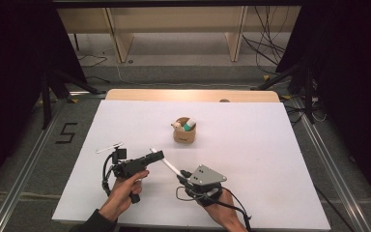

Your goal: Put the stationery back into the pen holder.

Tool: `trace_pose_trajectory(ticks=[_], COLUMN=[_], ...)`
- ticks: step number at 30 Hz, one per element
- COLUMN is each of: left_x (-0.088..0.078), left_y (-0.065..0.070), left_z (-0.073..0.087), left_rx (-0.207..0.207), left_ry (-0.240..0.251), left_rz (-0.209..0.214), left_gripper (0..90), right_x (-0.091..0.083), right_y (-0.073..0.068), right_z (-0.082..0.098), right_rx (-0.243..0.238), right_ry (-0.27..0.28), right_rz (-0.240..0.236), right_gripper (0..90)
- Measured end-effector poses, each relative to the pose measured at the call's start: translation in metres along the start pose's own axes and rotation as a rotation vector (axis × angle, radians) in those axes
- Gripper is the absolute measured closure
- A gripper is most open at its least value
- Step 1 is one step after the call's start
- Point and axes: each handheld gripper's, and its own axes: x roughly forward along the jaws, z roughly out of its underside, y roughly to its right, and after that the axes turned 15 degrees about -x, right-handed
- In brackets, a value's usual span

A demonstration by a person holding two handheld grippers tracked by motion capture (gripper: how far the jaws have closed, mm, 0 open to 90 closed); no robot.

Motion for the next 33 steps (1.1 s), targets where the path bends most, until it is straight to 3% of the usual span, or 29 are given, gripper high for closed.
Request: trace_pose_trajectory(ticks=[11, 15, 22, 28, 33], left_x=[0.001, 0.002, 0.002, 0.002, 0.0], left_y=[-0.007, -0.011, -0.011, -0.007, -0.003], left_z=[-0.001, -0.002, -0.002, 0.0, -0.002], left_rx=[-0.054, -0.106, -0.137, -0.104, -0.059], left_ry=[0.007, -0.003, -0.012, -0.009, 0.009], left_rz=[0.021, 0.05, 0.086, 0.096, 0.089], left_gripper=[69.0, 72.6, 76.9, 78.0, 78.1], right_x=[0.001, 0.001, 0.004, 0.004, -0.003], right_y=[0.0, 0.0, 0.0, 0.003, 0.009], right_z=[0.002, 0.003, 0.005, 0.007, 0.005], right_rx=[-0.003, -0.006, -0.002, 0.013, 0.04], right_ry=[0.005, 0.003, -0.001, -0.004, 0.028], right_rz=[0.0, 0.001, -0.003, -0.014, -0.024], right_gripper=[78.9, 78.9, 78.8, 77.4, 68.5])
